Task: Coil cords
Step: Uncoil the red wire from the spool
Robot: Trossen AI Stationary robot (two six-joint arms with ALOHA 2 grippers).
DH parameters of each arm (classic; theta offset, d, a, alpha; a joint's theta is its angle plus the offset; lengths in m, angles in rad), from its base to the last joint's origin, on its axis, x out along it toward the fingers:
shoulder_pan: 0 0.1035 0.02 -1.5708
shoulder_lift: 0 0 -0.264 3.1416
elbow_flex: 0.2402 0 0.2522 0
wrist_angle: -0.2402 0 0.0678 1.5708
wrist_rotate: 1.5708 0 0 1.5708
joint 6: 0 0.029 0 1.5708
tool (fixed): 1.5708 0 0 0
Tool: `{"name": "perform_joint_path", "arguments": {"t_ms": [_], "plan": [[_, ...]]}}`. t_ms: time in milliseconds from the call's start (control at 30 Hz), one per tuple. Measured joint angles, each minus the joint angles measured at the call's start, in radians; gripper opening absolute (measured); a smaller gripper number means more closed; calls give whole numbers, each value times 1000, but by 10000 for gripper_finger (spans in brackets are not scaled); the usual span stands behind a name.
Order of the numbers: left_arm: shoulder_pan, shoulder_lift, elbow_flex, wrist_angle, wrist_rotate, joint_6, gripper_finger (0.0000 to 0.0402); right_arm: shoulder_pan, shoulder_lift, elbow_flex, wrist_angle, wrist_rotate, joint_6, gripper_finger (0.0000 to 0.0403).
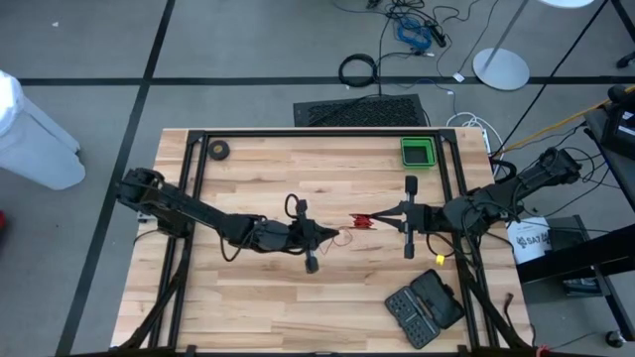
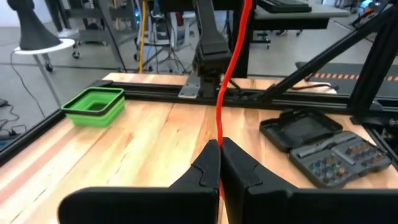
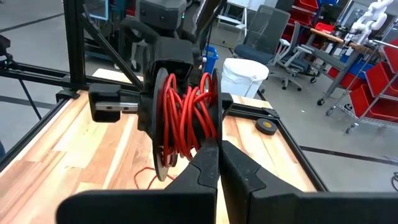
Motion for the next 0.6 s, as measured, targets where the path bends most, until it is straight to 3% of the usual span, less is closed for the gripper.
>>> {"name": "perform_joint_path", "arguments": {"t_ms": [600], "plan": [[-49,-94,0,-37,-48,2,2,0,0,0,-10,0,1,0]]}}
